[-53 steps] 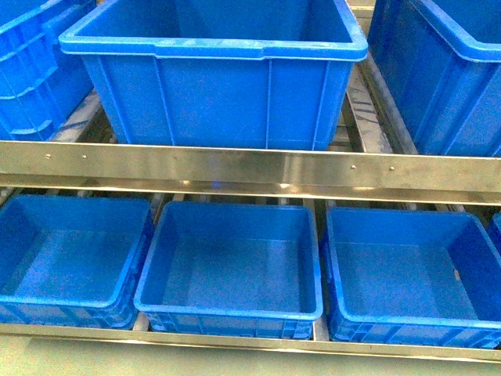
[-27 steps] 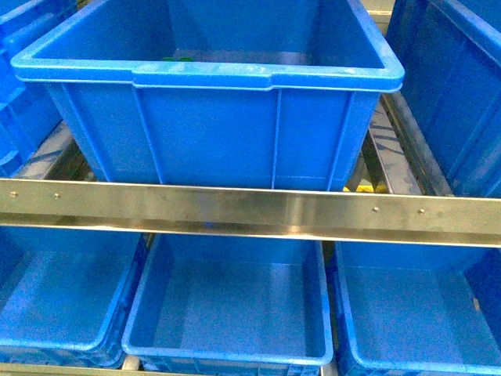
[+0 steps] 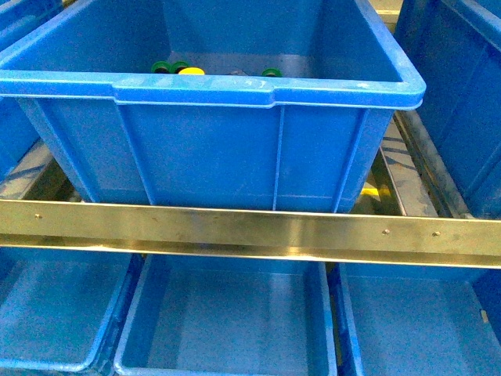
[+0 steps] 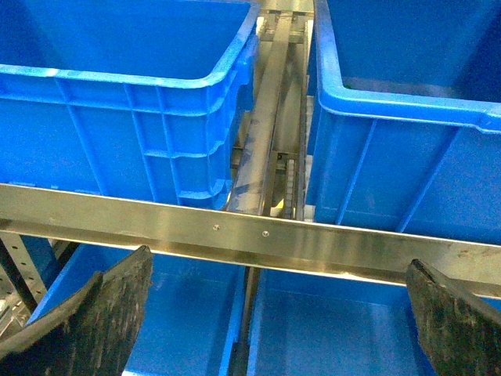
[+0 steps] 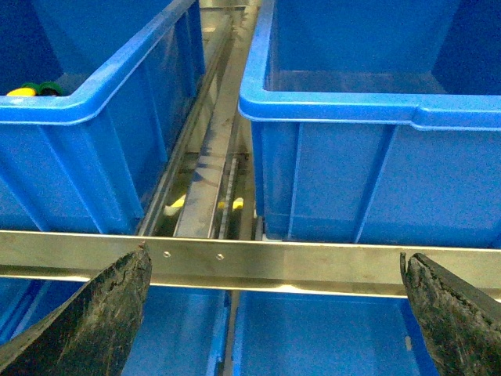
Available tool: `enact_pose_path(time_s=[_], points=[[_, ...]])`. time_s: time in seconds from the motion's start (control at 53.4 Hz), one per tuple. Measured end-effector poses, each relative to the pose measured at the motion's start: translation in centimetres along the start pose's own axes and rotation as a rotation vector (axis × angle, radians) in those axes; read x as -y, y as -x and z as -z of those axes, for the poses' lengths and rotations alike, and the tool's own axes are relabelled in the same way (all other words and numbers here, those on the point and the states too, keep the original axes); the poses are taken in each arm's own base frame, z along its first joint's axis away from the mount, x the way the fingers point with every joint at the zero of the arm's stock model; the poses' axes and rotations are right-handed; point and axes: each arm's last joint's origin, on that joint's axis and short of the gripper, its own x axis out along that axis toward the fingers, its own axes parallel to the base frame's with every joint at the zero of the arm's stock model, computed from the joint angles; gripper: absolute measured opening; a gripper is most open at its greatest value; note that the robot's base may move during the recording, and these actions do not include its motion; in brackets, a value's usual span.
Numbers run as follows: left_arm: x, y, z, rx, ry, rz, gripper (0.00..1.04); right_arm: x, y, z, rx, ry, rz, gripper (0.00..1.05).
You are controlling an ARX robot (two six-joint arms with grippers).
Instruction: Pick red and yellow buttons and place in box
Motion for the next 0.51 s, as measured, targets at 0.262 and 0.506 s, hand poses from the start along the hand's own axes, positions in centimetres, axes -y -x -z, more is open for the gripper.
enact_pose_path(time_s=[0.262,0.506], points=[[-0.01,0.00,0.00,0.000,0.000,-0.003,0.97,0.00,0.00,0.00,0.000,0.000,-0.003,0.97],[0.01,0.00,0.00,0.000,0.000,0.003,0.97,0.01,0.00,0.00,0.000,0.000,0.002,0.97]])
